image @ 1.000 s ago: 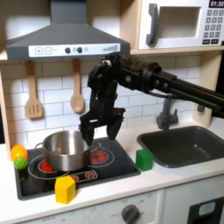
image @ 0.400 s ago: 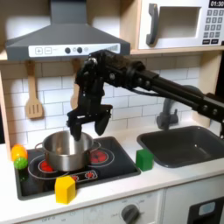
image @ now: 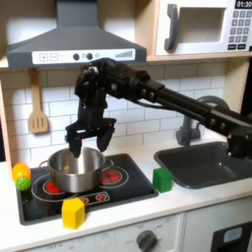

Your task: Slide pot right

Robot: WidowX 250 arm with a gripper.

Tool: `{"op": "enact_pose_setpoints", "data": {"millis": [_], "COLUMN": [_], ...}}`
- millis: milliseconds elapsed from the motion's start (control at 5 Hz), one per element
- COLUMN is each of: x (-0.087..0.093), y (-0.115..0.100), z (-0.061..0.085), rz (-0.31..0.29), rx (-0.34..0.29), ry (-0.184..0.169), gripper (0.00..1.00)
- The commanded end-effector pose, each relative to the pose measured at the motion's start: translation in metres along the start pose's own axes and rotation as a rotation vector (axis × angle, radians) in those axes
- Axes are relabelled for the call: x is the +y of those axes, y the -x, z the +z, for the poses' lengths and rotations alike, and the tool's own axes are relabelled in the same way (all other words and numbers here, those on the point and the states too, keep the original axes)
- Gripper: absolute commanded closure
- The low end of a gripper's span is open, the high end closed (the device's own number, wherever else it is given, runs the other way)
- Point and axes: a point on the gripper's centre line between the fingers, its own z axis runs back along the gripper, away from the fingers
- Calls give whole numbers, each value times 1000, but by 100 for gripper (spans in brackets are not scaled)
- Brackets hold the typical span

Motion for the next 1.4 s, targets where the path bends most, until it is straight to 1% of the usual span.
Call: {"op": "enact_pose_setpoints", "data": {"millis": [0,200,400,600,1000,1200], "x": [-9,-11,-12,-16,-11,-17], "y": [-23,-32,-34,-38,-50,-49], "z": [-12,-20,-32,-45,-57,-70], "rz": [-31,-38,-40,-54,-61,-79], "rx": [6,12,27,42,50,79], "ry": [-10,-14,-12,-4,-21,-12], "gripper": [0,0,0,0,0,0]}}
